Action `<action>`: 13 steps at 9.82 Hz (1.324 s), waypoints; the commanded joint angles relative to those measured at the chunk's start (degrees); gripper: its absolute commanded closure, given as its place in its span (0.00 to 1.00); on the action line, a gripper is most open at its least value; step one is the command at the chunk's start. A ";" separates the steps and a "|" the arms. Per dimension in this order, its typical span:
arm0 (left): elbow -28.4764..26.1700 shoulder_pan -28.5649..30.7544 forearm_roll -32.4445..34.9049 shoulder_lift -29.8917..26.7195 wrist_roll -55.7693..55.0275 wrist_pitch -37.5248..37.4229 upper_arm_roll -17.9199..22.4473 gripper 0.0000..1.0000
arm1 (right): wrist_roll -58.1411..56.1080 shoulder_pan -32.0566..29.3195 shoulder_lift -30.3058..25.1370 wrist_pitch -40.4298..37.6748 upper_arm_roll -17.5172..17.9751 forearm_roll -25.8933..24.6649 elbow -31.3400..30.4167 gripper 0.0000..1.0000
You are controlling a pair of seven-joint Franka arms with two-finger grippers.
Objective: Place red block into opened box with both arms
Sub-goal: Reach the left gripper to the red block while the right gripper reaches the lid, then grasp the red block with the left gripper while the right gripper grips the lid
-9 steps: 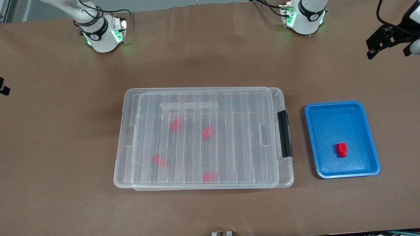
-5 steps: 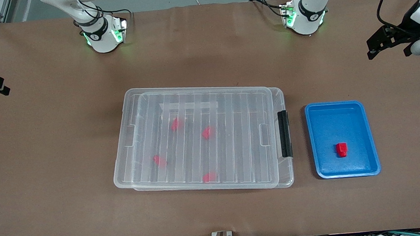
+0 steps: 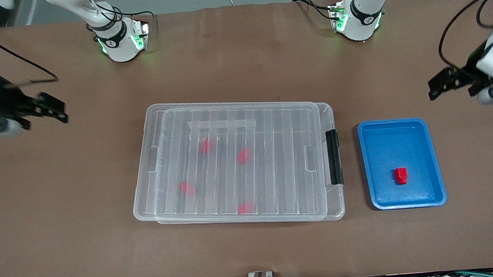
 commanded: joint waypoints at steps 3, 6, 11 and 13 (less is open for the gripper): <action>-0.46 2.93 -0.04 18.69 0.48 12.37 0.28 0.00 | 1.02 5.29 13.12 11.17 0.03 0.90 -2.30 0.00; 0.32 5.30 2.07 28.71 -0.39 20.55 0.28 0.00 | 1.20 6.36 17.16 16.74 0.03 0.73 -5.13 0.00; 0.59 5.22 1.90 37.18 0.14 29.10 0.37 0.01 | 0.76 4.25 19.29 16.66 -0.32 -2.07 -5.22 0.00; 0.77 4.78 1.81 38.41 -0.05 30.49 0.28 0.17 | 0.23 1.01 19.11 15.35 -0.41 -3.40 -5.13 0.00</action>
